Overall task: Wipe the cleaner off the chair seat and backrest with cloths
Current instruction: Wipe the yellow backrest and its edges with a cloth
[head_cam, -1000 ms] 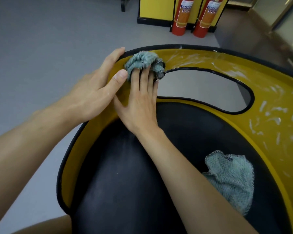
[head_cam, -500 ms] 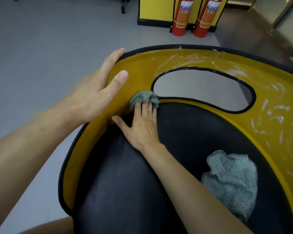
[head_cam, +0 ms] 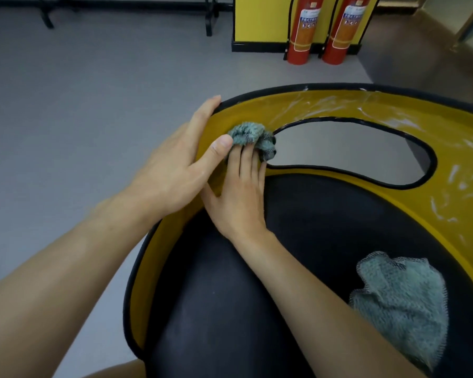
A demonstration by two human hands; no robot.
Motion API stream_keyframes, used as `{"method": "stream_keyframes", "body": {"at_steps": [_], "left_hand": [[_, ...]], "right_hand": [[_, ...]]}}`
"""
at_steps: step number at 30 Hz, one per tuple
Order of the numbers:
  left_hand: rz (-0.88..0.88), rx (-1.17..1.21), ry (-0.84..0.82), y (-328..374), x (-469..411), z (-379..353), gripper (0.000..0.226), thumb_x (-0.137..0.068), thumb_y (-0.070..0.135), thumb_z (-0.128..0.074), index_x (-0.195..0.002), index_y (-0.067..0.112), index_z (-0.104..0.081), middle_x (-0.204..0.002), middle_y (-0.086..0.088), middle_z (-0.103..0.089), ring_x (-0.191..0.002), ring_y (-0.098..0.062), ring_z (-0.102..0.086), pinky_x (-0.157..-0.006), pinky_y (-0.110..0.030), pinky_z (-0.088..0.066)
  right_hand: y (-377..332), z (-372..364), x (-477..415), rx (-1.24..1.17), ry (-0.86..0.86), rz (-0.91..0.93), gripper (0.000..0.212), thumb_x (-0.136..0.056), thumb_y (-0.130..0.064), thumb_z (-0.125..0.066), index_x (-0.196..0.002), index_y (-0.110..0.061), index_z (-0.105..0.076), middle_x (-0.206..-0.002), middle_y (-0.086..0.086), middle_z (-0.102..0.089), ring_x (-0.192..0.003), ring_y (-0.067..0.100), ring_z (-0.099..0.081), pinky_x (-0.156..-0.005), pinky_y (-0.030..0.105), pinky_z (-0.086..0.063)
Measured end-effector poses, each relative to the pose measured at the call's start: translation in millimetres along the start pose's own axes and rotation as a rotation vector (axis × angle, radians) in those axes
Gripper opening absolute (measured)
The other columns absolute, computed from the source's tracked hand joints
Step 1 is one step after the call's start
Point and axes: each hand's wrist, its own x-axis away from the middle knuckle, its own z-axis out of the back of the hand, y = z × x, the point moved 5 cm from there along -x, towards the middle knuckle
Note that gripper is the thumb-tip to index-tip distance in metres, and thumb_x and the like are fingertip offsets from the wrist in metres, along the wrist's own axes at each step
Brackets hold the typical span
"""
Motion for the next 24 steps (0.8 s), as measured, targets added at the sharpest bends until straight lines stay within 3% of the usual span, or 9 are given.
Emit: {"method": "stream_keyframes", "body": {"at_steps": [5,9,12,19,24], "left_hand": [[-0.041,-0.223,0.048,11.9,-11.8,-4.4,0.082,-0.095,0.061,-0.053,-0.16,0.036,-0.011,-0.166,0.011,-0.012,-0.148,-0.016,-0.027,-0.106,-0.034,-0.034],[-0.084,-0.357,0.045,18.7,-22.8,-5.1,0.099,-0.084,0.064,-0.066,-0.161,0.031,-0.012,-0.163,0.007,-0.02,-0.144,-0.02,-0.031,-0.109,-0.037,-0.036],[-0.082,-0.379,-0.018,20.9,-33.3,-2.1,0.101,-0.081,0.069,-0.064,-0.16,0.035,-0.011,-0.157,0.008,-0.03,-0.139,-0.019,-0.038,-0.1,-0.032,-0.038],[-0.087,-0.37,-0.009,24.5,-40.6,-2.4,0.09,-0.082,0.075,-0.049,-0.158,0.044,-0.013,-0.145,0.011,-0.043,-0.125,-0.017,-0.05,-0.09,-0.035,-0.045],[-0.116,-0.411,0.026,23.7,-46.8,-2.6,0.082,-0.088,0.076,-0.046,-0.158,0.044,-0.017,-0.126,0.011,-0.051,-0.111,-0.018,-0.054,-0.077,-0.032,-0.036]], "right_hand": [[17.8,-1.5,1.9,0.07,-0.103,0.037,0.099,-0.085,-0.077,-0.013,-0.16,-0.016,0.005,-0.168,0.012,0.01,-0.155,0.024,0.01,-0.123,0.056,0.002],[16.1,33.1,-26.4,0.025,0.064,-0.038,0.098,-0.089,-0.072,-0.027,-0.16,-0.013,0.005,-0.167,0.014,0.014,-0.155,0.028,0.007,-0.124,0.054,0.006],[20.4,31.9,-29.0,0.026,0.135,-0.025,0.094,-0.09,-0.062,-0.039,-0.16,-0.015,0.001,-0.168,0.013,0.007,-0.155,0.03,0.001,-0.124,0.055,0.002],[29.7,-14.1,3.5,0.005,0.018,0.015,0.085,-0.091,-0.056,-0.047,-0.158,-0.017,-0.011,-0.168,0.012,-0.009,-0.156,0.026,-0.005,-0.123,0.058,-0.005],[28.0,36.1,-30.7,-0.022,0.156,-0.042,0.095,-0.087,-0.063,-0.033,-0.16,-0.012,-0.001,-0.168,0.015,0.007,-0.155,0.031,0.002,-0.123,0.055,0.006]]}}
